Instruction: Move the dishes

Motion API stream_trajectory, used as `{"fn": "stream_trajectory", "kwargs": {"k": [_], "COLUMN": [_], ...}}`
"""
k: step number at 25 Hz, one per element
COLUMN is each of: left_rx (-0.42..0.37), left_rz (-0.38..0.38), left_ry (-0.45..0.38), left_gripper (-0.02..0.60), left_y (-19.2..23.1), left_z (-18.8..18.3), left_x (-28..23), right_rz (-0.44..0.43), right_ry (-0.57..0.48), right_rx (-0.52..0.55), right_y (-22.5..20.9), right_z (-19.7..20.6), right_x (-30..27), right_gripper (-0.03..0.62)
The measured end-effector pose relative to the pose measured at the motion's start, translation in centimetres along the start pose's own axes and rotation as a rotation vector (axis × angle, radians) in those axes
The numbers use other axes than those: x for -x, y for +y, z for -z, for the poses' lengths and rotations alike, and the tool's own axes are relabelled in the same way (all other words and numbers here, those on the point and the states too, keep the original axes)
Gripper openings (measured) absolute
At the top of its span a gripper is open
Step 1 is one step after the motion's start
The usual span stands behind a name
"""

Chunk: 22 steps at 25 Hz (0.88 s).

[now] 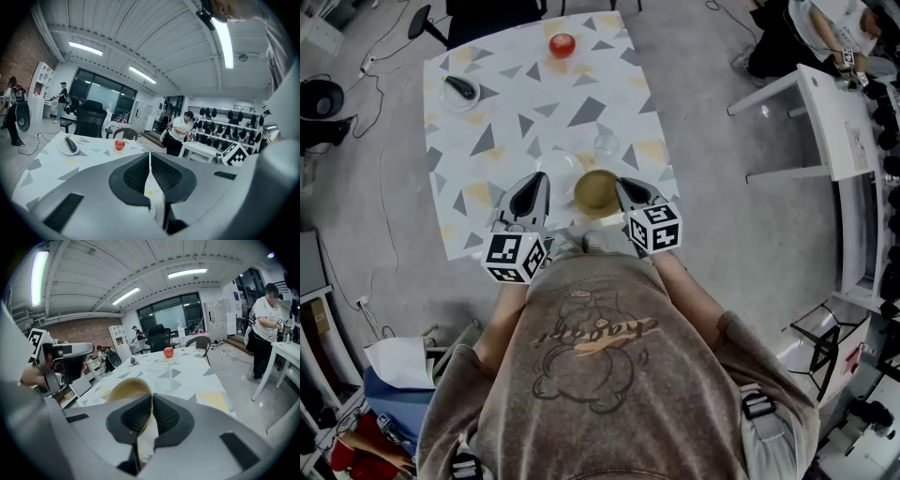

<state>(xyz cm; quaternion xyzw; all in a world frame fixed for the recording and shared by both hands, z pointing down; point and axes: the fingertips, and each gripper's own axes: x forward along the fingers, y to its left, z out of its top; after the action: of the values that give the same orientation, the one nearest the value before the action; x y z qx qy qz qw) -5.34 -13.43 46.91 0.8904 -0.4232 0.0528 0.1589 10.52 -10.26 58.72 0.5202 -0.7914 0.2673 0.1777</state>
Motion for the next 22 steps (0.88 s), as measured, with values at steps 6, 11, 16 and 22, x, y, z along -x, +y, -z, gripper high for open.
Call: {"fn": "stream_trajectory", "kwargs": {"k": [6,11,16,22], "left_rx": [-0.011,-0.017,-0.029,-0.05], "left_rz": [0.051,0.075,0.092,0.099], "left_ry": [0.01,0.02,0.025,0.039], "left_gripper": [0.028,0.028,0.028,0.028], "left_y": [-1.3,-1.9,-2.4,-2.5], "left_z": [-0.1,0.0,-0.1,-0.1], "left_x": [-1.2,-1.8,-2.3,-2.6], "right_rz": [0.06,0.092,0.114,0.109], "right_ry": [-0.011,-0.017,-0.004,0.047], "right_rx": [-0.046,-0.091,-0.138,-0.183], "right_y": [-2.1,-3.3,-4.4,-5.7], "right_z": [0.5,0.8,1.7,3.3], "right_x": [1.6,2.3,2.6,1.4], "right_gripper": [0.018,0.018,0.018,0.018]}}
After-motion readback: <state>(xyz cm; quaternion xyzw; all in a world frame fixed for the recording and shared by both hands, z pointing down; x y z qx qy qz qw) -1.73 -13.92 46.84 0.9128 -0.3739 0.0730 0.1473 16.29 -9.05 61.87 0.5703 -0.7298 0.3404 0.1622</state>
